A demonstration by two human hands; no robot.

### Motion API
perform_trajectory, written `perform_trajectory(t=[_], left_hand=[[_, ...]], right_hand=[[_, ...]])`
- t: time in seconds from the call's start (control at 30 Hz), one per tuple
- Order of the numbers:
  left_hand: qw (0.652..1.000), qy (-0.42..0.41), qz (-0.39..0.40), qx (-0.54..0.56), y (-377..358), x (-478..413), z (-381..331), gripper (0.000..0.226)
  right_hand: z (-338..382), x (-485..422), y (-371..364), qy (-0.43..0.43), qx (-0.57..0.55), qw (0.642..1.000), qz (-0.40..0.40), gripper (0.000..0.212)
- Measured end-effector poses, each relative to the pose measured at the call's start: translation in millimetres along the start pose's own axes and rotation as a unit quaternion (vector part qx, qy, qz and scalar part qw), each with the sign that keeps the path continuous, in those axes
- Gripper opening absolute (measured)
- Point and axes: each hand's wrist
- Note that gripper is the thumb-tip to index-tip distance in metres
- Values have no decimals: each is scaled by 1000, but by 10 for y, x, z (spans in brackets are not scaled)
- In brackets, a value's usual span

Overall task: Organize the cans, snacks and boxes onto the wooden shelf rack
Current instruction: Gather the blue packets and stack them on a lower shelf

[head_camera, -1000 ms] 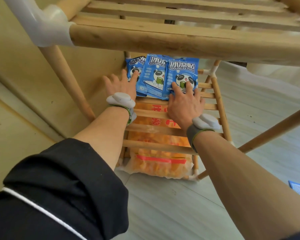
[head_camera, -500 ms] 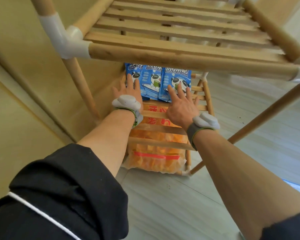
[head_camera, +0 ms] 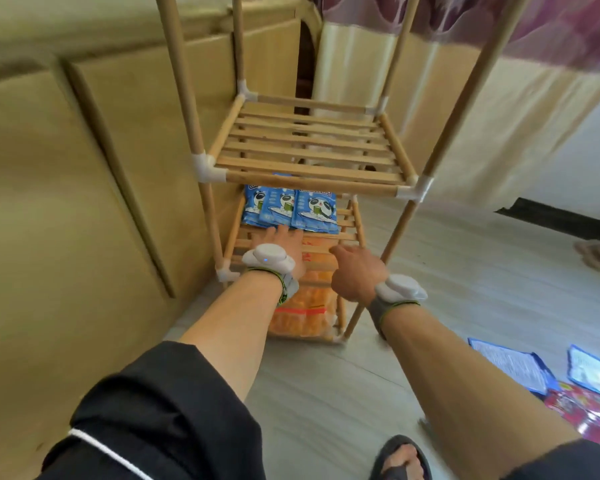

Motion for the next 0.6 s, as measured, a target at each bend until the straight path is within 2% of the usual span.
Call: perform_trajectory(t=[0.17, 0.27, 0.37, 0.6], left_hand=[[998, -52, -14, 15, 207, 403, -421, 54], [995, -85, -24, 53, 280, 603, -716, 41], [987, -155, -4, 53, 269, 678, -1121, 41], [977, -191, 92, -11, 139, 722, -2017, 57]], right_hand=[[-187, 534, 204, -15, 0, 999, -31, 48], [-417, 876, 269, -12, -10, 999, -44, 45], [-807, 1135, 133, -63, -39, 996, -45, 47], [-1842, 1592, -520, -168, -139, 975, 50, 47]])
Point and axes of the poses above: each hand's wrist, its own x-axis away from the middle knuckle, its own y-axis out of the back of the hand, z = x × y, and after that the axes turned 8 degrees about z, right-handed
